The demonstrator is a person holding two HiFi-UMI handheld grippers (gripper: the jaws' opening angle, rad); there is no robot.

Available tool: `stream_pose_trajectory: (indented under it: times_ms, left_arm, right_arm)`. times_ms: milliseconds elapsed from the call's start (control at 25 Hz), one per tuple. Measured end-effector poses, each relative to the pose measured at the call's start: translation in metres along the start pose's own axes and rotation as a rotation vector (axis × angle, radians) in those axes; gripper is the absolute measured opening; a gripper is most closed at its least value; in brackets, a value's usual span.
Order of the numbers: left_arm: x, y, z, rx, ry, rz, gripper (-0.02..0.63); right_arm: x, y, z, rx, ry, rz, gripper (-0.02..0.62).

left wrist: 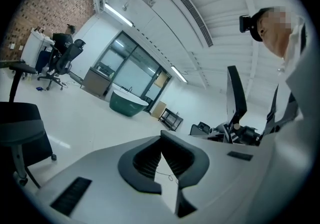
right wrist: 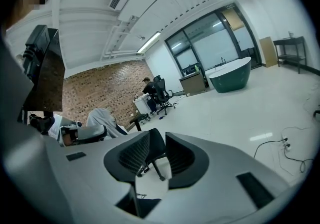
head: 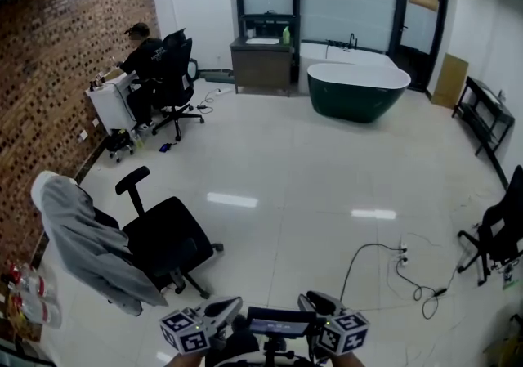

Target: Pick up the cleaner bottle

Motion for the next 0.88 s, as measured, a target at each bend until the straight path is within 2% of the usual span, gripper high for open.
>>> stream_pose_trajectory:
  times_ms: [200,360,560,880]
  left_arm:
    - [0.041,0.044,0.038,0.019,-0.030,-0.006,0.002]
    - [0.070,0.099,0.081,0.091,-0.033,0.066,0.002]
    - [0.100,0.170,0.147,0.186,-0.037,0.133,0.002]
    - [0.151,0.238,0.217,0.211,-0.025,0.134,0.002]
  right_arm:
    - [0.041,-0.027,0.031,0.006,-0.010,-0.050,0.106]
    - [0.087,-0.048,0.069,-0.026,-0.029,-0.109,0.120]
    - [0.159,-0.061,0.129,-0.129,-0.032,-0.186,0.120]
    - [0.239,-0.085,0.202,-0.141,-0.066,-0.251,0.149]
Point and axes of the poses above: the fingertips, and each gripper's own axes: x forward along the fingers, y to its left, z out of its top, the point moved 10 cm from there along -x, backward along the fingers, and after that the axes turned 7 degrees about z, right-handed, at the moved point
